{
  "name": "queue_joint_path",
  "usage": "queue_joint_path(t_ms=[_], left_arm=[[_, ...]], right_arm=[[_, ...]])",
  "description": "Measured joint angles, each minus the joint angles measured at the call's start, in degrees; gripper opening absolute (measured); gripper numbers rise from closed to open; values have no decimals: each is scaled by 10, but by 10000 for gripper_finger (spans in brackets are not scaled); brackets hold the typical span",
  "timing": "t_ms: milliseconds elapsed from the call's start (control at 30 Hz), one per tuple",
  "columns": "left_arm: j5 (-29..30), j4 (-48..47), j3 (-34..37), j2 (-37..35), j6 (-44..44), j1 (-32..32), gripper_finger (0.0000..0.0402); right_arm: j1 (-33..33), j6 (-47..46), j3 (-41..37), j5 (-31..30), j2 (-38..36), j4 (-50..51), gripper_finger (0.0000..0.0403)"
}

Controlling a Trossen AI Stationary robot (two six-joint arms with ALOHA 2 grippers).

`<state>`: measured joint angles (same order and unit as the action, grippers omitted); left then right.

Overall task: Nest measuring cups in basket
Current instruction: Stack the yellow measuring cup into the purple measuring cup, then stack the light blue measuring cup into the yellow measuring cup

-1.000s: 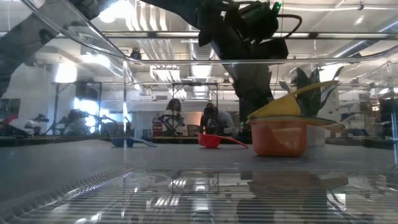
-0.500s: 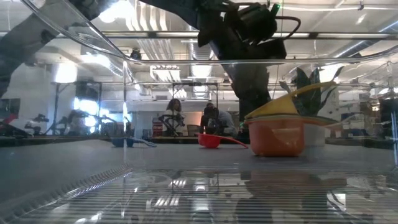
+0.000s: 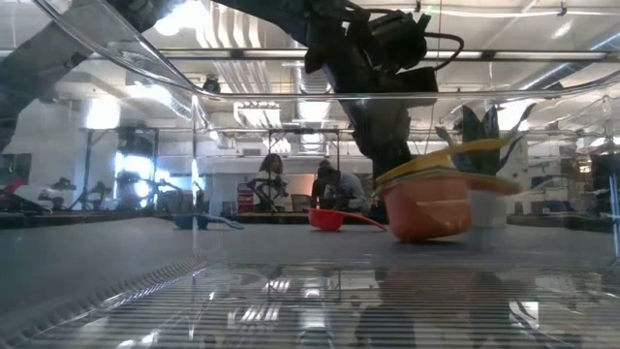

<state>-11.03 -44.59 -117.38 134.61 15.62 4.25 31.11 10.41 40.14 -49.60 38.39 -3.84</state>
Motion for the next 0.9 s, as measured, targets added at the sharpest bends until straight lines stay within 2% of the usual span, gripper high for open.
queue_joint_path(t_ms=[300,500,667,900], left_arm=[[0,-20,-11,0,0,-1,122],[-1,-39,-47,0,-17,-2,161],[-1,-75,-68,0,-16,-5,177],[-7,-94,-91,-13,3,4,170]], right_arm=[[0,-30,0,0,0,30,233],[0,-31,0,0,0,35,233],[0,-30,0,0,0,35,233],[0,-29,-1,0,-1,36,233]])
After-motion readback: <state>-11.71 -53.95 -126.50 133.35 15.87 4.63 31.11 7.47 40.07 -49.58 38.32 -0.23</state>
